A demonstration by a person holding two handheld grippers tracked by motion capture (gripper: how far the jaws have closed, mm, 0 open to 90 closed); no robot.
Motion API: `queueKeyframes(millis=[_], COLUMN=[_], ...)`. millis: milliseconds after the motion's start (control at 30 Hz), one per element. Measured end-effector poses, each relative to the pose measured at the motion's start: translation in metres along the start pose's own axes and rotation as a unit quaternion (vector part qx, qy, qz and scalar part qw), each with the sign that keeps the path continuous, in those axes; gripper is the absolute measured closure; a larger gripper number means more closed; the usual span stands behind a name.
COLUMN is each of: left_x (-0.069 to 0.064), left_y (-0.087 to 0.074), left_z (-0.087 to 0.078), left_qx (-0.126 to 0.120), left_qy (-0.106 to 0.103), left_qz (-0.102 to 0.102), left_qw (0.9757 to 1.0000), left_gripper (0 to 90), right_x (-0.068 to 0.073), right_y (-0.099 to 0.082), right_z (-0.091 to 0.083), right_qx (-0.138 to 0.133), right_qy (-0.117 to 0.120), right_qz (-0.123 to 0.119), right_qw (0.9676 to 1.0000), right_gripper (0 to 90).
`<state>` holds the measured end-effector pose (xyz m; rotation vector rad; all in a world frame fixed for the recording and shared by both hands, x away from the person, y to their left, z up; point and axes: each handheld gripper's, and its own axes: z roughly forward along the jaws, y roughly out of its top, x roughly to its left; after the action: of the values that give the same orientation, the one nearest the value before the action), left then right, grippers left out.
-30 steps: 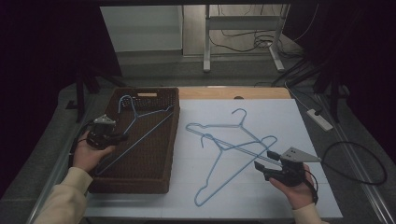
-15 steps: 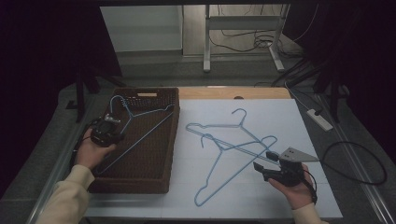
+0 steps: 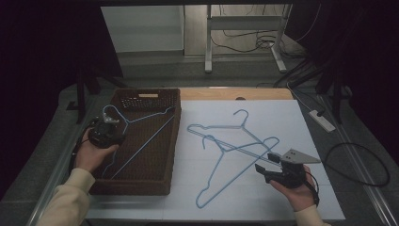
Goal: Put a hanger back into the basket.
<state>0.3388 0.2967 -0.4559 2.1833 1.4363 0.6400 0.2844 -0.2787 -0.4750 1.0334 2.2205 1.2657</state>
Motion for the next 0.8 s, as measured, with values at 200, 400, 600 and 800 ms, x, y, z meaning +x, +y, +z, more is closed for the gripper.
queueKeyframes(millis=[200,400,600,800], left_x=[-0.005,-0.025,-0.050,-0.073], left_y=[-0.004,-0.007,-0.011,-0.014], left_z=[-0.026,-0.050,-0.064,-0.067], left_qx=[-0.051,-0.098,-0.143,-0.173], left_qy=[-0.060,-0.092,-0.138,-0.182], left_qz=[-0.013,0.006,0.023,0.038], left_qw=[0.9968,0.9908,0.9798,0.9672], left_gripper=[37.2,34.5,32.9,31.9], right_x=[0.000,-0.002,-0.006,-0.010], right_y=[0.000,0.000,0.000,0.000], right_z=[0.000,-0.002,-0.002,-0.003], right_qx=[0.000,-0.001,-0.001,0.004], right_qy=[0.000,-0.002,-0.006,-0.012], right_qz=[0.001,0.004,0.008,0.007], right_qw=[1.0000,1.0000,0.9999,0.9999], right_gripper=[33.0,32.9,32.7,32.6])
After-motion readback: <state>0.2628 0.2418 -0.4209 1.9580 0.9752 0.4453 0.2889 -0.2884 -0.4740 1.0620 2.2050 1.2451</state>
